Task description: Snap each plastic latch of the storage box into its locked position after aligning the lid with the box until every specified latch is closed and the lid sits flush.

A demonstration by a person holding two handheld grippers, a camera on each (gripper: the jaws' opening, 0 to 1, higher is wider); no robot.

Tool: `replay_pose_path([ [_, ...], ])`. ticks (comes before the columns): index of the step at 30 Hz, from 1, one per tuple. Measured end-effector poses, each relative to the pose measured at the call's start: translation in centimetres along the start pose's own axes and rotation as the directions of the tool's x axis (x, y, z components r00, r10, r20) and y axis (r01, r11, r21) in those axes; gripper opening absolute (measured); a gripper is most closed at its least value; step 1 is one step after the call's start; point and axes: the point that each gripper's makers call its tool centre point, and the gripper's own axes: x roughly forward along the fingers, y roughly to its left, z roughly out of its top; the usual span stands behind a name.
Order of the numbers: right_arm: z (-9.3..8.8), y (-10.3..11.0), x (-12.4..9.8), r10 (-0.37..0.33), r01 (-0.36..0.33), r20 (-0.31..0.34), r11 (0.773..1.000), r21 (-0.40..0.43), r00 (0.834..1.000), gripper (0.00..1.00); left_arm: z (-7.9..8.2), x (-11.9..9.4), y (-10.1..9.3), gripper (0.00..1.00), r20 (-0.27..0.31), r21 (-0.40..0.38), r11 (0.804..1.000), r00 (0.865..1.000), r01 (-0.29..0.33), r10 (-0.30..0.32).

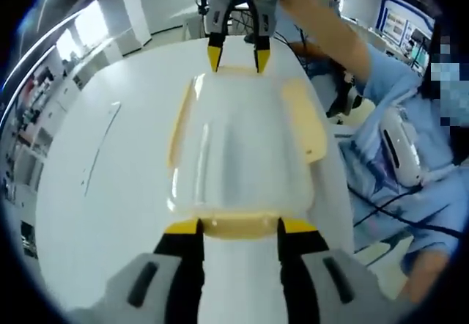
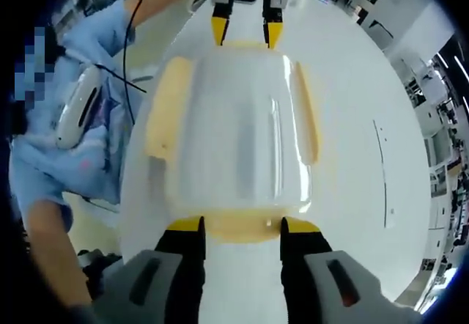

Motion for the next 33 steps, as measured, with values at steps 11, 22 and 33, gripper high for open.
replay_pose_path([
  [11,0.1,0.1,2.4,0.011,-0.011,-0.032,1.000,0.012,0.999,0.39,-1.6,1.3,0.8,0.38,-0.015,-0.001,1.000,1.000,0.003,-0.003],
  [22,-0.5,0.0,2.8,0.021,-0.020,-0.038,0.999,0.032,0.999,0.39,-1.6,2.2,1.5,0.38,-0.023,0.011,1.000,1.000,0.006,-0.006],
  [33,-0.3,0.3,3.0,0.050,-0.049,-0.035,0.998,0.033,0.998,0.39,-1.9,2.1,1.0,0.38,-0.005,-0.003,1.000,1.000,0.029,-0.029],
])
